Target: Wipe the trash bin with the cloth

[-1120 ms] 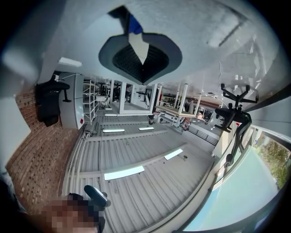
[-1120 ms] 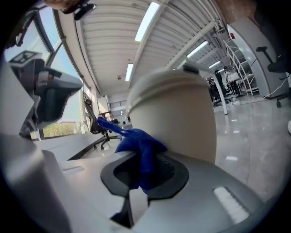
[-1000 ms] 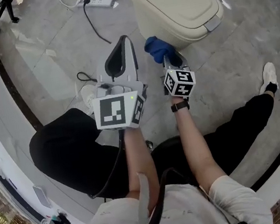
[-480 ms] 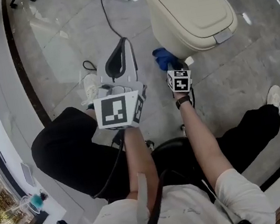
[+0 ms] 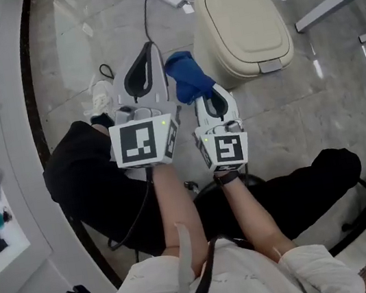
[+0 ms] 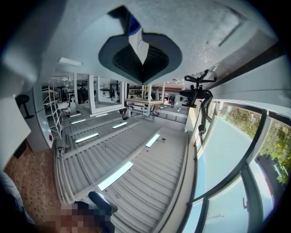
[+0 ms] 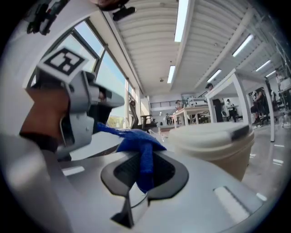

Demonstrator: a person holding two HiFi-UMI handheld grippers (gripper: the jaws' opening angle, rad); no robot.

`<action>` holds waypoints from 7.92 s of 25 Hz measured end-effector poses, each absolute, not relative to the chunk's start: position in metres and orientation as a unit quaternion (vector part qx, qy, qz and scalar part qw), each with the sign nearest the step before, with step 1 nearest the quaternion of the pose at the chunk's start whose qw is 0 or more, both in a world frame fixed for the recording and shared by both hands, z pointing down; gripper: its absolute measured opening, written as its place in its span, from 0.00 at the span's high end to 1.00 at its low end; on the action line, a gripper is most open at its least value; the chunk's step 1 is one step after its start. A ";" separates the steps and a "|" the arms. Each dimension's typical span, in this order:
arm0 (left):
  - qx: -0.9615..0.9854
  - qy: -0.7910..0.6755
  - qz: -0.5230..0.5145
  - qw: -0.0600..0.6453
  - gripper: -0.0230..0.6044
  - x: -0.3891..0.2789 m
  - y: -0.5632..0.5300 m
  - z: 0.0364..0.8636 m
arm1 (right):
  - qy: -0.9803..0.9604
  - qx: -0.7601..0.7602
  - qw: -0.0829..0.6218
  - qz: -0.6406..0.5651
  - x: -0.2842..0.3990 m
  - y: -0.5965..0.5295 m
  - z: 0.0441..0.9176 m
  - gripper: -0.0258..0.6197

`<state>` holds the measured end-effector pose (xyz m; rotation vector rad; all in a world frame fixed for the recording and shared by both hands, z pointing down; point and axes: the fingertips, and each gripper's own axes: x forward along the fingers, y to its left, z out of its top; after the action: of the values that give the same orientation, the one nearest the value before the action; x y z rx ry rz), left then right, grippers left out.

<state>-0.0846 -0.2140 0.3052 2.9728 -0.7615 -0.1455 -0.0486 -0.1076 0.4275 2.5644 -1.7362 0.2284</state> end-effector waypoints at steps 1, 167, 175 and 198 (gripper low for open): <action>0.964 -0.258 -0.051 0.036 0.96 -0.087 -0.210 0.304 | -0.559 0.827 0.004 0.060 -0.044 -0.100 0.409 0.90; 0.789 -0.609 -0.079 0.009 0.96 0.004 0.049 0.299 | -0.915 0.402 0.027 0.007 0.133 0.016 0.399 0.90; 0.773 -0.630 -0.072 0.027 0.96 0.018 0.047 0.322 | -0.907 0.376 0.188 0.028 0.139 0.016 0.568 0.90; 0.786 -0.618 -0.021 -0.009 0.96 0.063 0.034 0.304 | -0.862 0.409 0.058 0.295 0.209 0.043 0.550 0.90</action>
<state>0.0633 0.0343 0.3037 2.4835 -1.9511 -0.0664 0.2089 0.0434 0.5495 1.2400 -2.6107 0.8934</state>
